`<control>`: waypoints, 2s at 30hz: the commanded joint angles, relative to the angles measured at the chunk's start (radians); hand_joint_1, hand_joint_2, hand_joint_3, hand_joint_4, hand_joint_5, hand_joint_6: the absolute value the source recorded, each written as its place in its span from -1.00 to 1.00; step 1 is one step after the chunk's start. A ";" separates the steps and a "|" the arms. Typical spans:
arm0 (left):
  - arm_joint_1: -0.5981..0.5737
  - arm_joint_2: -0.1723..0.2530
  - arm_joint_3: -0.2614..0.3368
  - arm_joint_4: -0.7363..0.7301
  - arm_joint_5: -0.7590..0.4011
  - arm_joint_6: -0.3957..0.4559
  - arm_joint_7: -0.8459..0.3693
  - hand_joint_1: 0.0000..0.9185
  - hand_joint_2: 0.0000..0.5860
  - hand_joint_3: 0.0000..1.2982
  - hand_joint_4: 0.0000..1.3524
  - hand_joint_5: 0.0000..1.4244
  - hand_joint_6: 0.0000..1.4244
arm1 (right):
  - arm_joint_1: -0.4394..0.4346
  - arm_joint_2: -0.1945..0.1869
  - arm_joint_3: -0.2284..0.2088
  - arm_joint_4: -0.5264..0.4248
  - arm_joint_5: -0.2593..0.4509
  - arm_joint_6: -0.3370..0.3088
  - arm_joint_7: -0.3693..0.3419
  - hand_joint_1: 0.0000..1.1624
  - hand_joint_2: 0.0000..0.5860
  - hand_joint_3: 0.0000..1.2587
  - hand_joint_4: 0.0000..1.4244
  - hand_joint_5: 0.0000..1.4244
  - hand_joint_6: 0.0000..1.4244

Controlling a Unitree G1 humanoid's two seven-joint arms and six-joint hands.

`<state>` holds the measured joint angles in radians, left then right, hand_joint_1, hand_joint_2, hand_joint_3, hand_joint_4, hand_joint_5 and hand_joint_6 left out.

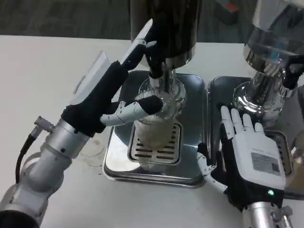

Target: Grasp the cup under the faucet to collect the drink, then remove the cup.

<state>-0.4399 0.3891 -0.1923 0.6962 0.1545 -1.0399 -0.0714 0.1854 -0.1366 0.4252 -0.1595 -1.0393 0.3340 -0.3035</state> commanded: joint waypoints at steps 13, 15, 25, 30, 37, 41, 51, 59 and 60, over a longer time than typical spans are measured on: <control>0.067 0.024 0.080 -0.136 0.360 -0.075 0.152 -1.00 -0.72 -0.74 -0.82 -0.49 -0.59 | -0.004 -0.008 -0.004 0.004 -0.003 -0.003 -0.001 -0.33 0.71 -1.00 -1.00 -1.00 -1.00; 0.068 0.033 0.078 -0.144 0.423 -0.070 0.196 -1.00 -0.71 -0.73 -0.82 -0.48 -0.58 | -0.006 -0.010 -0.003 0.004 -0.003 -0.002 0.001 -0.33 0.71 -1.00 -1.00 -1.00 -1.00; 0.069 0.073 0.048 -0.172 0.593 -0.041 0.360 -1.00 -0.70 -0.71 -0.80 -0.47 -0.58 | -0.008 -0.020 -0.005 0.002 0.009 -0.004 0.008 -0.31 0.69 -1.00 -1.00 -1.00 -1.00; 0.071 0.095 0.023 -0.192 0.638 -0.021 0.419 -1.00 -0.69 -0.70 -0.79 -0.47 -0.57 | -0.001 -0.014 -0.020 -0.002 0.031 -0.012 -0.009 -0.21 0.46 -1.00 -1.00 -1.00 -1.00; 0.062 0.109 -0.009 -0.189 0.654 0.005 0.463 -1.00 -0.70 -0.70 -0.78 -0.47 -0.57 | -0.015 -0.002 -0.120 -0.013 0.273 -0.112 0.050 -0.10 0.15 -1.00 -1.00 -1.00 -1.00; 0.058 0.121 -0.020 -0.189 0.647 0.011 0.478 -1.00 -0.70 -0.70 -0.78 -0.47 -0.57 | -0.039 0.000 -0.168 0.008 0.420 -0.173 0.105 -0.01 0.05 -1.00 -1.00 -1.00 -1.00; 0.051 0.127 -0.035 -0.201 0.626 0.018 0.478 -1.00 -0.70 -0.69 -0.78 -0.45 -0.55 | -0.131 0.008 -0.222 0.142 0.621 -0.304 0.164 0.08 -0.02 -1.00 -1.00 -1.00 -1.00; 0.050 0.134 -0.041 -0.204 0.600 0.020 0.470 -1.00 -0.69 -0.68 -0.77 -0.45 -0.55 | -0.180 0.007 -0.222 0.250 0.682 -0.378 0.186 0.10 -0.04 -1.00 -1.00 -1.00 -1.00; 0.050 0.135 -0.041 -0.203 0.596 0.019 0.468 -1.00 -0.68 -0.68 -0.77 -0.45 -0.54 | -0.187 0.007 -0.220 0.261 0.685 -0.386 0.188 0.10 -0.04 -1.00 -1.00 -1.00 -1.00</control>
<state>-0.3947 0.5107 -0.2161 0.5033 0.7509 -1.0058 0.4191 0.0185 -0.1290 0.2070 0.0743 -0.3656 -0.0137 -0.1253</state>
